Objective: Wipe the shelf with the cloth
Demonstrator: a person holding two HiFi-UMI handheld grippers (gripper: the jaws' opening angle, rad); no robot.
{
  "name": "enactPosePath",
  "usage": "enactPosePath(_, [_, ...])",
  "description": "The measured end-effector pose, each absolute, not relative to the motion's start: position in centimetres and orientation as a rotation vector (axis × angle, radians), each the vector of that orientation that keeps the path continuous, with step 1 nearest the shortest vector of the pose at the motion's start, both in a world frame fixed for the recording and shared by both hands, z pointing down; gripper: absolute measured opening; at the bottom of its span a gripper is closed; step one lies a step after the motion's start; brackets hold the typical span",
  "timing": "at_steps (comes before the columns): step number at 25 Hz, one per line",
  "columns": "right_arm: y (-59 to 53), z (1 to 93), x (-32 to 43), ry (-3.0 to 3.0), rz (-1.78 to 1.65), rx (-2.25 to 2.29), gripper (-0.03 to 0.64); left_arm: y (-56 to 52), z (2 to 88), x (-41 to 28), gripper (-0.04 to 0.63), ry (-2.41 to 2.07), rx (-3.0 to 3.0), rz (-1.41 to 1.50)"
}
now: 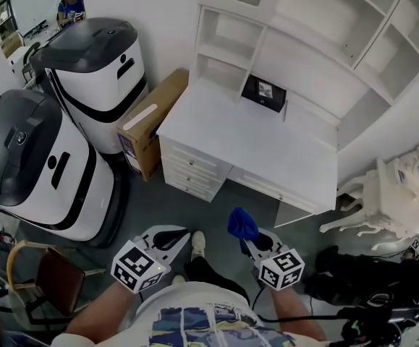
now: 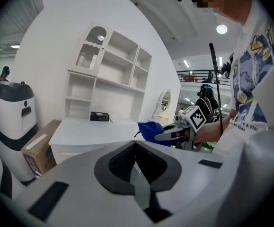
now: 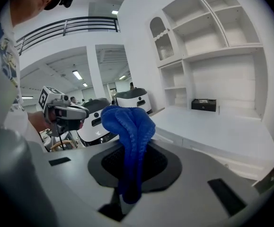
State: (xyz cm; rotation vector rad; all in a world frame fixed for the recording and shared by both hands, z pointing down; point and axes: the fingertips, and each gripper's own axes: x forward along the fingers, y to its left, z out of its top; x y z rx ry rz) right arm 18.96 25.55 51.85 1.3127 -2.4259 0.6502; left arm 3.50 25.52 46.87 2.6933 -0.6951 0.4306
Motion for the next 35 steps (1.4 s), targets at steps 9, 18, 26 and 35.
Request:
enactPosePath(9, [11.7,50.6,19.0,-2.532,0.583,1.197,0.069,14.4,45.4,3.9,0.014,-0.817,2.698,0.484])
enactPosePath(18, [2.9,52.2,20.2,-2.570,0.609,1.106,0.069,6.7,45.1,5.2,0.014,-0.907,2.689,0.503])
enactPosePath(26, [-4.3,51.2,17.9,-2.566,0.517,1.116,0.069,0.8,44.7,3.1,0.014,-0.890,2.705,0.468])
enactPosePath(35, [-14.5,48.2,13.9,-2.480,0.300,1.258,0.069,-7.8,44.6,-2.0,0.014,-0.745,2.758,0.434])
